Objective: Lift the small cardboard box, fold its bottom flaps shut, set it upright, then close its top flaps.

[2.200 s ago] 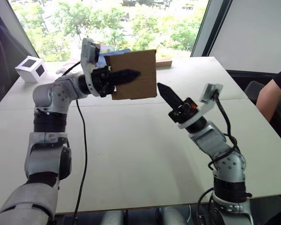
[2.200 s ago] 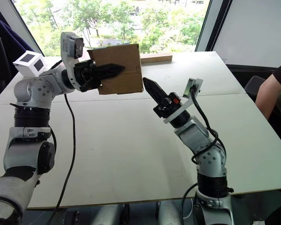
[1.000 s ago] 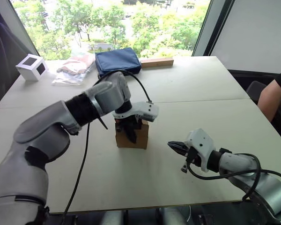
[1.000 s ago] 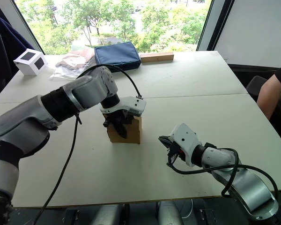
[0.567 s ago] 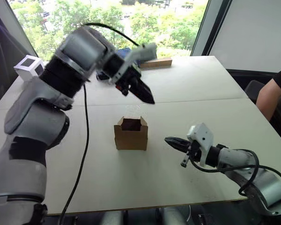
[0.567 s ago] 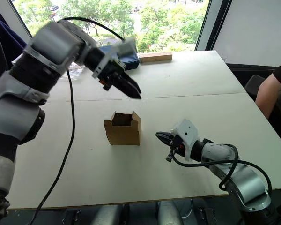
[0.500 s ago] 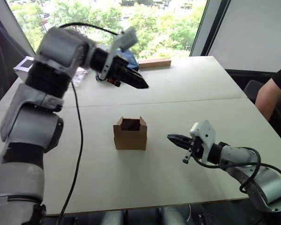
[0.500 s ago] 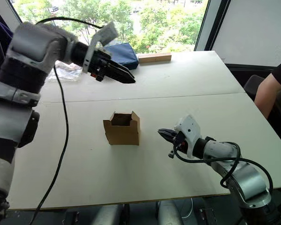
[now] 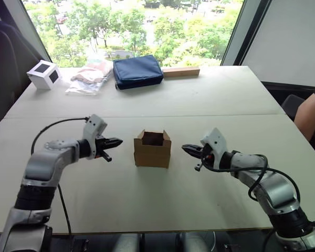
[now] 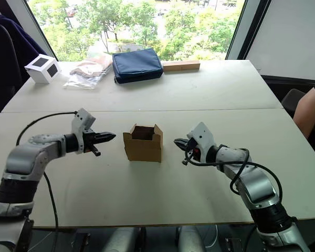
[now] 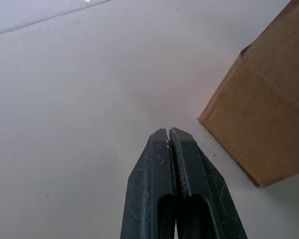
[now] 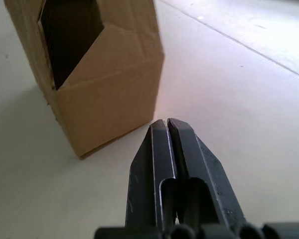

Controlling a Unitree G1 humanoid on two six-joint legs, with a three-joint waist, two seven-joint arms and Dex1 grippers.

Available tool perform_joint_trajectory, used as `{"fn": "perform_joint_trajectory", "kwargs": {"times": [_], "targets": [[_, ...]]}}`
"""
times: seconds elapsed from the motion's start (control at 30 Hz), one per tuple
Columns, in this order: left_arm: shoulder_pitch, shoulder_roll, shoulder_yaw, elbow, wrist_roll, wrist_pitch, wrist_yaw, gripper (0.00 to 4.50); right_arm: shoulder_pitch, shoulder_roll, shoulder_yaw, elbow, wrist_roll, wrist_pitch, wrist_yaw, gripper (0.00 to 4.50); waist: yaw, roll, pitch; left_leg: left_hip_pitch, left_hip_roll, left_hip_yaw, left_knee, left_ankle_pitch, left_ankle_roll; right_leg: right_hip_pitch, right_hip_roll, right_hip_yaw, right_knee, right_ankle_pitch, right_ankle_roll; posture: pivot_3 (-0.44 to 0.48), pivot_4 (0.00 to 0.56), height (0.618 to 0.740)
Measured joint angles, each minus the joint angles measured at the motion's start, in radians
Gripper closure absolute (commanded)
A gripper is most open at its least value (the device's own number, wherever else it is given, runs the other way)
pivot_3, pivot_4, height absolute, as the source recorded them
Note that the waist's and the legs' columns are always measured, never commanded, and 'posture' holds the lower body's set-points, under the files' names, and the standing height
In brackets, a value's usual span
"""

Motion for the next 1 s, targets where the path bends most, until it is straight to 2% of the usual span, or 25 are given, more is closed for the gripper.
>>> {"fn": "perform_joint_trajectory", "kwargs": {"times": [0.17, 0.43, 0.77, 1.0], "targets": [[0.096, -0.033, -0.074, -0.073, 0.036, -0.086, 0.021, 4.45, -0.012, 0.031, 0.044, 0.107, -0.063, -0.062, 0.022, 4.50, -0.005, 0.000, 0.000, 0.001, 0.000, 0.001, -0.001, 0.000, 0.000, 0.000, 0.001, 0.000, 0.000, 0.000, 0.000, 0.000, 0.150, 0.737], [0.114, -0.068, -0.145, -0.147, 0.049, -0.080, 0.056, 4.45, -0.045, 0.087, 0.076, 0.179, -0.115, -0.148, 0.069, 4.50, -0.005, 0.001, -0.001, 0.003, 0.001, 0.001, -0.001, 0.000, 0.000, 0.001, 0.001, 0.000, 0.000, 0.000, 0.000, 0.000, 0.150, 0.737], [0.114, -0.051, -0.163, -0.194, 0.053, -0.025, 0.041, 4.45, 0.022, 0.071, 0.085, 0.134, -0.154, -0.142, 0.110, 4.50, -0.005, 0.001, -0.001, 0.004, 0.001, 0.001, -0.002, 0.000, 0.000, 0.002, 0.001, 0.000, 0.000, 0.000, 0.000, 0.000, 0.150, 0.737], [0.109, 0.012, -0.153, -0.211, -0.018, 0.015, -0.049, 4.45, 0.030, 0.025, 0.058, 0.131, -0.170, -0.168, 0.130, 4.50, -0.004, 0.001, 0.000, 0.004, 0.001, 0.001, -0.002, 0.000, 0.000, 0.003, 0.001, 0.000, 0.000, 0.000, 0.000, 0.000, 0.150, 0.737]]}}
